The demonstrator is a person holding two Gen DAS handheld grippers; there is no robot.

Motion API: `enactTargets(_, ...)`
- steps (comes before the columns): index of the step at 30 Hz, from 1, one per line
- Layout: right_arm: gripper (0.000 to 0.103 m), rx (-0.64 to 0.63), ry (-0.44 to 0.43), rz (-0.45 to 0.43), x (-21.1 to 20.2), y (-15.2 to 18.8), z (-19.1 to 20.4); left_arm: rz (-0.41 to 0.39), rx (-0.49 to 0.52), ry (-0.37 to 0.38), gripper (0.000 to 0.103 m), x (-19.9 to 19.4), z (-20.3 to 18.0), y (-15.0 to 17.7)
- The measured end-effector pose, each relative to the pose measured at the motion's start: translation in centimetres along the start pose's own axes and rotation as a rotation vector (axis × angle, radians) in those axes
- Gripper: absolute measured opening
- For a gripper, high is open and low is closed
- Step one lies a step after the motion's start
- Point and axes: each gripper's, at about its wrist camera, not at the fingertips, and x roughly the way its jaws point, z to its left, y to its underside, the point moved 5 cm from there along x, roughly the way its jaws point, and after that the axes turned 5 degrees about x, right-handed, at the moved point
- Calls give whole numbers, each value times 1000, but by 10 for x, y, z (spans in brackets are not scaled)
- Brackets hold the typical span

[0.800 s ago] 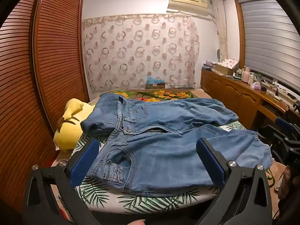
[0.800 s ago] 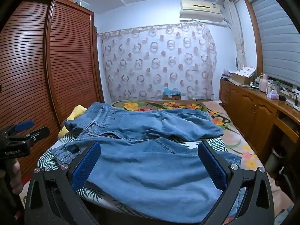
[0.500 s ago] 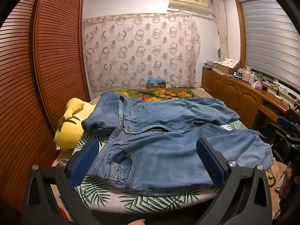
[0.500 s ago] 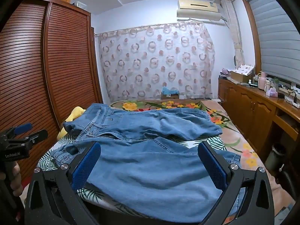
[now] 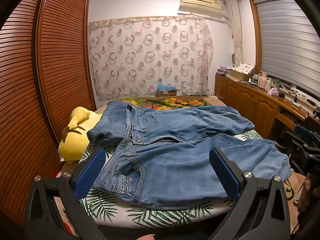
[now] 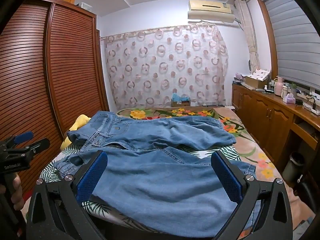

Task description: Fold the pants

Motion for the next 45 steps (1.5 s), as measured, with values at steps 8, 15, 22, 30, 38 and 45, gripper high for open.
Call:
enactTargets(8,103,0,4,-1,-1,0,0,-15,1,0,103,-10,-2,-4)
enactTargets(15,103,3,3,-4,-2,-1,-1,-16,1,0,103,-10,-1,-4)
enactTargets(22,103,4,5,-3,-1,-1,-1,-16,0,1,103,-10,-2,-4)
enactTargets(30,103,6,4,-3,-1,-1,-1,-17,1,0,103,-10,-2,-4)
enactTargets(38,103,7,3,-2,-1,0,-2,-16,2,-1,103,-11,-4,-1)
enactTargets(45,103,7,3,-4,-1,-1,-2,-16,3,-1,103,-11,-4,-2)
